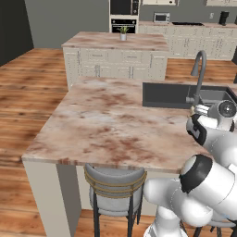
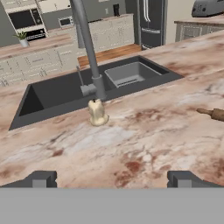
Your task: Pick the candle and candle from the dining table and place them in the open cabinet. Close the cabinet after placing the objects.
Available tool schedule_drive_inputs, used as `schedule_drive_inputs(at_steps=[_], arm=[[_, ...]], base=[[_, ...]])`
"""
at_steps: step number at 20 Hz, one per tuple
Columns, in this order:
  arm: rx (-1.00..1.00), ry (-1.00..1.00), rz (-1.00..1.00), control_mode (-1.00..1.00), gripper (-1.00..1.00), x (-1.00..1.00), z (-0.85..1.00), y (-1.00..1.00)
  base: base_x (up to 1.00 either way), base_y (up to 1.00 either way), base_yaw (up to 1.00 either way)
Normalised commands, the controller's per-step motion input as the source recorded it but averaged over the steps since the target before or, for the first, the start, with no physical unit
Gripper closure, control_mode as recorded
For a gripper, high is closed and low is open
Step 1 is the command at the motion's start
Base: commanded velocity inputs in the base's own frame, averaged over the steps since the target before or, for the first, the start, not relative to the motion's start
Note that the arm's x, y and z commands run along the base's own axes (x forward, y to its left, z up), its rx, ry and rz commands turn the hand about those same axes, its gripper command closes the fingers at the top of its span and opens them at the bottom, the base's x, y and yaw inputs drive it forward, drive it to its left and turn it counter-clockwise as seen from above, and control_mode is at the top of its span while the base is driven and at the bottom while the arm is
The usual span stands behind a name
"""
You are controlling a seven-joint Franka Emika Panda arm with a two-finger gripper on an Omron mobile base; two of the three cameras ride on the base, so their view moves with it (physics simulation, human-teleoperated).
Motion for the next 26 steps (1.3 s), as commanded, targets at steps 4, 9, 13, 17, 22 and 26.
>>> schedule_drive_inputs(at_steps=[4,9,13,17,22,26], arm=[[0.00,0.00,0.00,-1.00,-1.00,0.53,0.00,0.00],[0.00,0.00,0.00,-1.00,-1.00,0.53,-0.01,0.00],[0.00,0.00,0.00,-1.00,-1.00,0.52,-0.08,-0.06],[0.00,0.02,0.00,-1.00,-1.00,0.29,-0.18,-0.33],[0.02,0.07,0.00,-1.00,-1.00,0.05,-0.03,-0.42],[0.00,0.05,0.00,-1.00,-1.00,0.01,0.00,-0.12]], base=[[0.00,0.00,0.00],[0.00,0.00,0.00],[0.00,0.00,0.00],[0.00,0.00,0.00],[0.00,0.00,0.00],[0.00,0.00,0.00]])
